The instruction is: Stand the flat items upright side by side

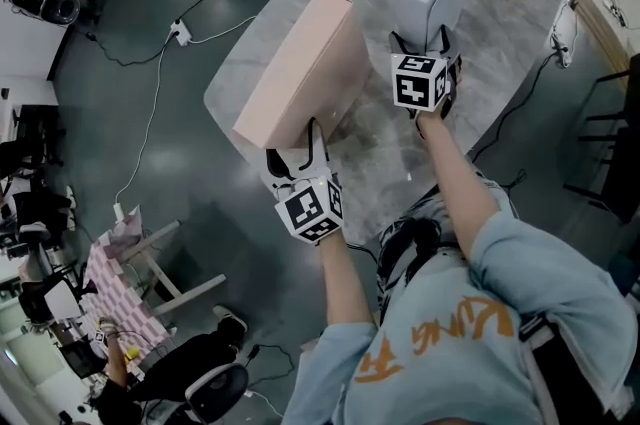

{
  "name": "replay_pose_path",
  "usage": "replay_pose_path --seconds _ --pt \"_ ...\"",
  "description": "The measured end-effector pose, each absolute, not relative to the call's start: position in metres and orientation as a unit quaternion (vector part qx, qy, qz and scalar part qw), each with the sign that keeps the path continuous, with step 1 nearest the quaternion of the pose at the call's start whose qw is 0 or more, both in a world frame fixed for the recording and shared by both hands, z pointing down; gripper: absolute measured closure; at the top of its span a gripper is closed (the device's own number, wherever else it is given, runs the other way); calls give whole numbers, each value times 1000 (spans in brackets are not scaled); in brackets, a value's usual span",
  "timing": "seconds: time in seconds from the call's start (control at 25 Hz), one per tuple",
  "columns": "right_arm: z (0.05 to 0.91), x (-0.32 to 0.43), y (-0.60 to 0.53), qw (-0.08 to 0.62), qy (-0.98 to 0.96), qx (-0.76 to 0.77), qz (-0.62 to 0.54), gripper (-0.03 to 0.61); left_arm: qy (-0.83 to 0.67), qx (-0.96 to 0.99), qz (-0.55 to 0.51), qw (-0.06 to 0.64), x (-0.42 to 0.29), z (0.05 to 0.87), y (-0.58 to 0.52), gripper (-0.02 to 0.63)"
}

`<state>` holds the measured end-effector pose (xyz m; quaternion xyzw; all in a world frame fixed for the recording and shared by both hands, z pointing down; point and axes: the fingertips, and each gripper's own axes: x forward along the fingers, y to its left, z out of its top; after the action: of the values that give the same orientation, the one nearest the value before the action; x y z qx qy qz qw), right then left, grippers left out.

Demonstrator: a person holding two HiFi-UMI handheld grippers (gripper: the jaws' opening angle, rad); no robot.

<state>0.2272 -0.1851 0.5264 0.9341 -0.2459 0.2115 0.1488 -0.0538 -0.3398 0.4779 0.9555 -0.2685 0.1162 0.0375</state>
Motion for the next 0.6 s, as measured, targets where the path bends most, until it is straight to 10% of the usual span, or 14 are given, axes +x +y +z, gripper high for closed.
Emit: replay_pose_path --seconds 0.6 --pt "527 202 -177 172 -362 896 190 169 -314 941 119 34 -46 478 -318 232"
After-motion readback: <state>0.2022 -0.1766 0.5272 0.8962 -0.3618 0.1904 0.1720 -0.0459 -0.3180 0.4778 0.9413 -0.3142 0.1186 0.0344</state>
